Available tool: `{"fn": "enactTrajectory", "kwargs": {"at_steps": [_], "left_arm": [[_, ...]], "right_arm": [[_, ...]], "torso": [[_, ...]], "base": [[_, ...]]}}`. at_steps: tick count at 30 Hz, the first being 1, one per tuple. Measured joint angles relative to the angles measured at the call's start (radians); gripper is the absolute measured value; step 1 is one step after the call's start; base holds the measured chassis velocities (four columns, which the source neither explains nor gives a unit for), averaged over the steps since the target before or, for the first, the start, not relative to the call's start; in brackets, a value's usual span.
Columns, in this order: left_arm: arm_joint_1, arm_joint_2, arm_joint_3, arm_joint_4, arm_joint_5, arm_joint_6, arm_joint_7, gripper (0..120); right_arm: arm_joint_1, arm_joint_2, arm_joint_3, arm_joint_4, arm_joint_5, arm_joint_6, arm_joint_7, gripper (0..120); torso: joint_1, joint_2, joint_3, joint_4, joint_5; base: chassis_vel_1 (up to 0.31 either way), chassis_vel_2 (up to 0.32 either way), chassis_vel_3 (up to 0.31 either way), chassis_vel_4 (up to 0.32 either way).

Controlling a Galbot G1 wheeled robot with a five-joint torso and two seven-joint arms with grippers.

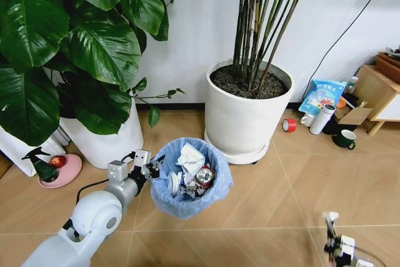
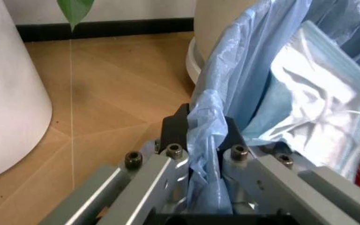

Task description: Pick up the trash bin and place the garbage on the floor into it.

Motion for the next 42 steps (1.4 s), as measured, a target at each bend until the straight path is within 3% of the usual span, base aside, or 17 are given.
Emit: {"fn": "enactTrajectory", "kwargs": {"at_steps": [1,4,8,9,12,18,23,25,28,32,42], "left_arm": [[-0.001,-0.003,0.001,0.004,0.000,0.000,-0.001,1],[-0.004,-0.012,0.002,0.013,0.000,0.001,-0.009,1],[-0.004,-0.020,0.002,0.019,-0.001,0.003,-0.022,1],[-0.002,-0.020,0.001,0.019,-0.002,0.003,-0.027,1],[0.005,-0.014,-0.008,0.014,-0.008,0.012,-0.043,1],[-0.005,0.001,-0.008,0.014,-0.027,0.028,-0.070,1],[-0.029,0.006,0.014,0.025,-0.044,0.039,-0.070,1],[-0.033,0.005,0.022,0.032,-0.048,0.041,-0.069,1],[-0.039,0.000,0.032,0.041,-0.050,0.042,-0.068,1],[-0.046,-0.006,0.041,0.047,-0.061,0.047,-0.068,1],[-0.059,0.003,0.039,0.047,-0.091,0.055,-0.078,1]], "right_arm": [[0.004,-0.011,-0.007,0.047,-0.009,-0.009,-0.003,0],[0.023,-0.038,-0.038,0.150,-0.013,-0.042,-0.003,0],[0.052,-0.100,-0.105,0.271,0.007,-0.092,0.004,0],[0.071,-0.146,-0.156,0.327,0.030,-0.119,0.015,0],[0.141,-0.246,-0.303,0.447,0.087,-0.179,0.097,0],[0.253,-0.337,-0.493,0.608,0.204,-0.255,0.179,0],[0.302,-0.381,-0.537,0.655,0.240,-0.258,0.154,0],[0.379,-0.406,-0.573,0.658,0.266,-0.253,0.110,0],[0.455,-0.417,-0.613,0.652,0.285,-0.248,0.077,0],[0.597,-0.420,-0.748,0.625,0.325,-0.239,0.037,0],[0.727,-0.384,-1.002,0.592,0.349,-0.215,-0.013,0]], "torso": [[0.000,0.000,0.000,0.0000,-0.0008],[0.000,0.000,0.000,0.0001,0.0019],[0.000,0.000,0.000,0.0003,-0.0002],[0.000,0.000,0.000,0.0000,0.0011],[0.000,0.000,0.000,0.0003,0.0001],[0.000,0.000,0.000,0.0006,0.0007],[0.000,0.000,0.000,-0.0005,0.0001],[0.000,0.000,0.000,-0.0003,0.0013],[0.000,0.000,0.000,0.0001,0.0001],[0.000,0.000,0.000,0.0003,0.0002],[0.000,0.000,0.000,0.0002,0.0005]], "base": [[0.000,0.000,0.000,0.000],[0.000,0.000,0.000,0.000],[0.000,0.000,0.000,0.000],[0.000,0.000,0.000,0.000],[0.000,0.000,0.000,0.000],[0.000,0.000,0.000,0.000],[0.000,0.000,0.000,0.000],[0.000,0.000,0.000,0.000],[0.000,0.000,0.000,0.000],[0.000,0.000,0.000,0.000],[0.000,0.000,0.000,0.000]]}}
